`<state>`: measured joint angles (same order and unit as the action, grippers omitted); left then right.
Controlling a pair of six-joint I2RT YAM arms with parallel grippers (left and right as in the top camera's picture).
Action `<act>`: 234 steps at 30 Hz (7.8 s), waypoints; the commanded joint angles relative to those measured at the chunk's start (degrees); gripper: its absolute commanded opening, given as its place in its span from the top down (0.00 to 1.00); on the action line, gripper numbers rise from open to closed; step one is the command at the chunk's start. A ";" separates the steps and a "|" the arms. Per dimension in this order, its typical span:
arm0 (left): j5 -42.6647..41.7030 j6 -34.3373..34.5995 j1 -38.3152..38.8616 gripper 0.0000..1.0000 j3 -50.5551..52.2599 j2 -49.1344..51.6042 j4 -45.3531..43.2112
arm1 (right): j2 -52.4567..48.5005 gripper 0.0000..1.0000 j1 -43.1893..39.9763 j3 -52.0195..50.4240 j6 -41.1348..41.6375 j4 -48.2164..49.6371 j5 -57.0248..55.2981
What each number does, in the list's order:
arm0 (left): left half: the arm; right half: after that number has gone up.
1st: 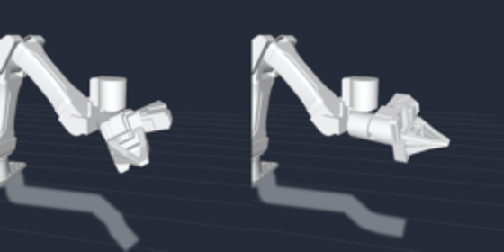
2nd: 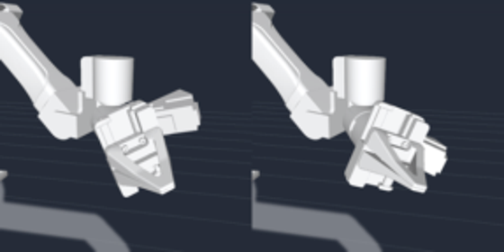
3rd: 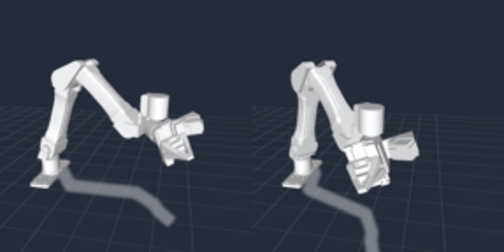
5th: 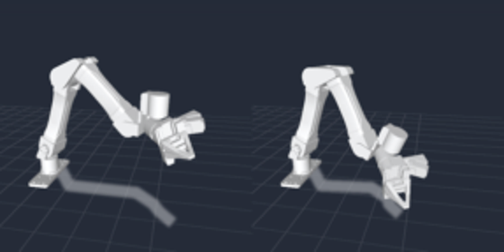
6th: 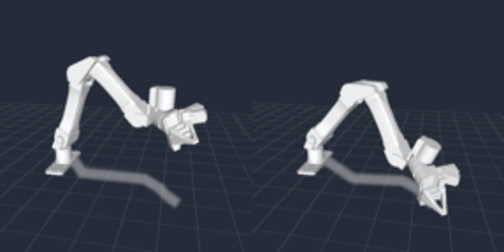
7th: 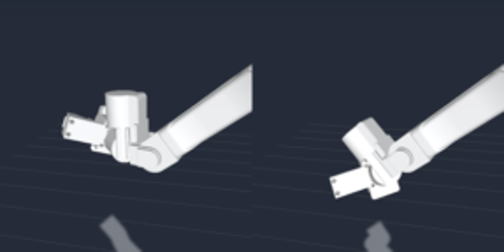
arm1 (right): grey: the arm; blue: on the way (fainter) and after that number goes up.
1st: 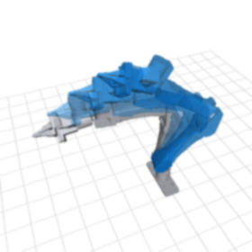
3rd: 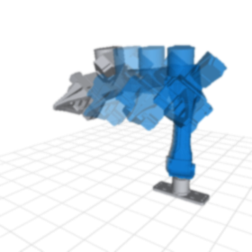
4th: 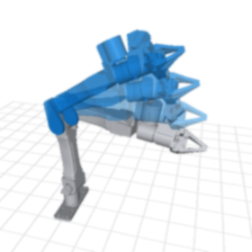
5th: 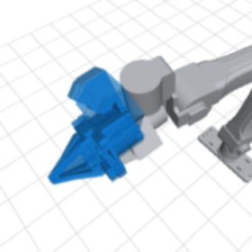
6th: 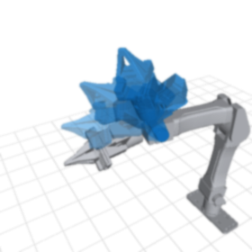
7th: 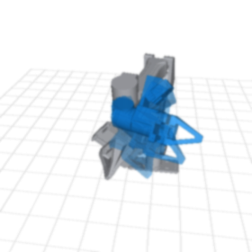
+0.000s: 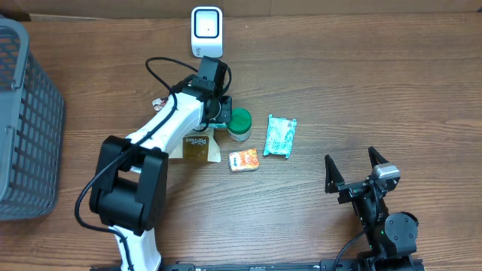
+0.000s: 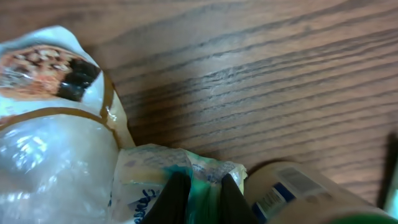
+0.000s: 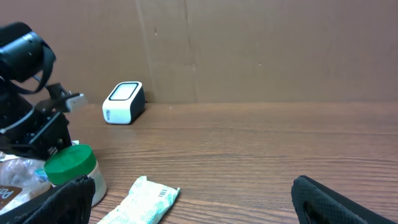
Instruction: Scan the item barcode
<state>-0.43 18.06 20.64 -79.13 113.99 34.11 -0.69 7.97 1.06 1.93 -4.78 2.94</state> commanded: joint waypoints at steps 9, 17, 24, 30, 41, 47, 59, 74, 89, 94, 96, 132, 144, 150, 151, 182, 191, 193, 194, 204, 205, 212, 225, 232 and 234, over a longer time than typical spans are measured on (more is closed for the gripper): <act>0.76 6.62 -0.20 0.96 -1.07 2.62 3.58 | 0.52 0.00 -0.17 -0.59 0.24 0.17 -0.33; -0.92 6.64 -1.51 0.96 -1.22 2.56 6.36 | 0.52 0.00 -0.17 -0.59 0.24 0.17 -0.33; -8.81 6.64 -1.51 0.60 -3.74 2.56 6.54 | 0.52 0.00 -0.17 -0.59 0.24 0.17 -0.33; -7.39 6.62 -1.57 0.37 -10.10 2.54 12.28 | 0.52 0.00 -0.17 -0.59 0.24 0.17 -0.33; -3.30 5.70 -1.57 0.39 -29.35 1.90 31.21 | 0.52 0.00 -0.17 -0.59 0.24 0.17 -0.33; -0.76 5.70 -1.57 0.41 -32.98 -3.21 37.11 | 0.52 0.00 -0.17 -0.59 0.24 0.17 -0.33; 2.69 5.07 -1.55 0.40 -32.98 -17.11 46.84 | 0.52 0.00 -0.17 -0.59 0.24 0.17 -0.33; 3.54 3.45 -13.75 0.24 -32.96 -19.52 50.03 | 0.52 0.00 -0.17 -0.59 0.24 0.17 -0.35; -4.04 -11.76 -22.25 0.07 -32.87 -18.49 46.86 | 0.52 0.00 -0.17 -0.59 0.24 0.52 -0.68; -3.56 -11.89 -22.99 0.00 -32.81 -17.64 46.86 | 0.52 0.00 -0.17 -0.57 1.95 2.16 6.40; -2.69 -11.89 -22.97 0.01 -32.79 -17.51 46.84 | 0.52 0.00 -0.17 -0.55 5.53 2.08 7.43; -0.85 -11.87 -22.97 0.01 -32.79 -17.29 46.86 | -68.43 0.00 -0.15 57.09 7.28 -33.07 40.63; -0.85 -11.87 -22.97 0.00 -32.79 -17.29 46.86 | -83.80 0.26 2.10 57.09 24.11 -30.62 36.15; -0.85 -11.87 -22.97 0.00 -32.79 -17.29 46.86 | -86.12 0.34 9.62 57.09 37.94 -27.19 22.86; -0.85 -11.87 -22.97 0.00 -32.79 -17.29 46.86 | -86.12 0.35 11.32 57.09 40.74 -26.69 19.91; -0.85 -11.87 -22.97 0.00 -32.79 -17.29 46.86 | -102.51 0.76 22.01 57.02 56.28 -21.64 3.10; -0.85 -11.87 -22.97 0.00 -32.79 -17.29 46.86 | -101.79 0.73 14.25 57.22 46.66 -26.88 5.97; -0.85 -11.87 -22.97 0.01 -32.79 -17.29 46.86 | -101.72 0.70 11.56 57.33 43.60 -27.06 8.24; -0.85 -11.87 -22.97 0.01 -32.79 -17.29 46.86 | -101.70 0.69 10.38 57.57 42.16 -27.02 9.81; -0.85 -11.87 -22.97 0.00 -32.79 -17.29 46.86 | -99.71 0.52 1.64 67.67 26.73 -37.66 21.55; -0.85 -11.87 -22.97 0.00 -32.79 -17.29 46.86 | -99.69 0.49 0.72 68.72 24.61 -38.99 22.03; -0.85 -11.87 -22.97 0.01 -32.79 -17.29 46.86 | -101.72 0.43 -2.58 69.44 7.34 -38.25 20.94; -0.85 -11.87 -22.97 0.01 -32.79 -17.29 46.86 | -104.26 0.66 4.39 69.42 7.39 -46.86 21.59; -0.85 -11.87 -22.91 0.01 -32.79 -17.29 46.86 | -104.30 0.66 9.88 69.40 16.61 -38.40 17.92; -0.85 -11.87 -22.93 0.00 -32.79 -17.29 46.86 | -104.39 0.66 11.13 69.40 21.18 -34.82 13.64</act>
<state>-1.45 7.25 -2.26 -111.15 96.51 81.01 -104.95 17.06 69.54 14.92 -42.72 22.31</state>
